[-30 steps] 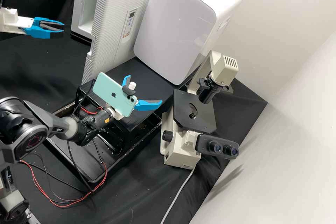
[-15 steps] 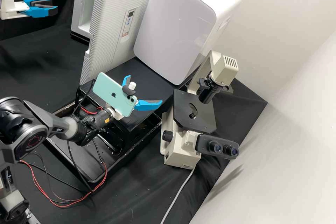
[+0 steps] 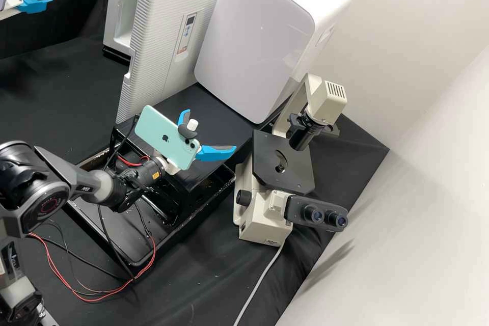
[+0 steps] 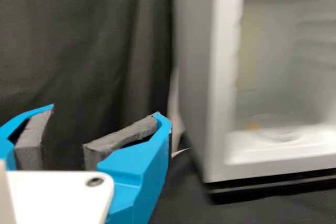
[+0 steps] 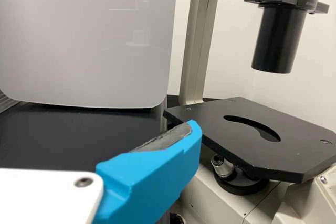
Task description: Open the incubator door
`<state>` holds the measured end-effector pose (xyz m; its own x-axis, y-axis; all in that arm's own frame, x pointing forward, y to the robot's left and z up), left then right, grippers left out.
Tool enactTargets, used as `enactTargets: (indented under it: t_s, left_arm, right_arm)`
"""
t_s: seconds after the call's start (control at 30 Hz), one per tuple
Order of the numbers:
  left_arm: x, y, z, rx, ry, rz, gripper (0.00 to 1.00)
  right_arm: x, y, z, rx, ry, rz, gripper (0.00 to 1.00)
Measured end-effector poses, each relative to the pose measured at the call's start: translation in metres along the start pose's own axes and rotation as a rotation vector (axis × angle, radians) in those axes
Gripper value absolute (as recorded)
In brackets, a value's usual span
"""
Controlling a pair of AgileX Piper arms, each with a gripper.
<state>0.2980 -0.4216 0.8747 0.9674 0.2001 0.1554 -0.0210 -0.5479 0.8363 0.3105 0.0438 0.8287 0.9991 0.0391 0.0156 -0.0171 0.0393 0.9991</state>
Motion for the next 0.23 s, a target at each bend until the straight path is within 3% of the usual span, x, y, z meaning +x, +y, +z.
enactTargets:
  t_s: [0.13, 0.23]
  left_arm:
    - [0.006, -0.011, -0.003, 0.037, 0.001, 0.030, 1.00]
    - [0.009, -0.017, -0.005, 0.041, 0.002, 0.036, 1.00]
  right_arm:
    - [0.000, 0.000, 0.000, 0.000, 0.000, 0.000, 1.00]
    - [0.000, 0.000, 0.000, 0.000, 0.000, 0.000, 1.00]
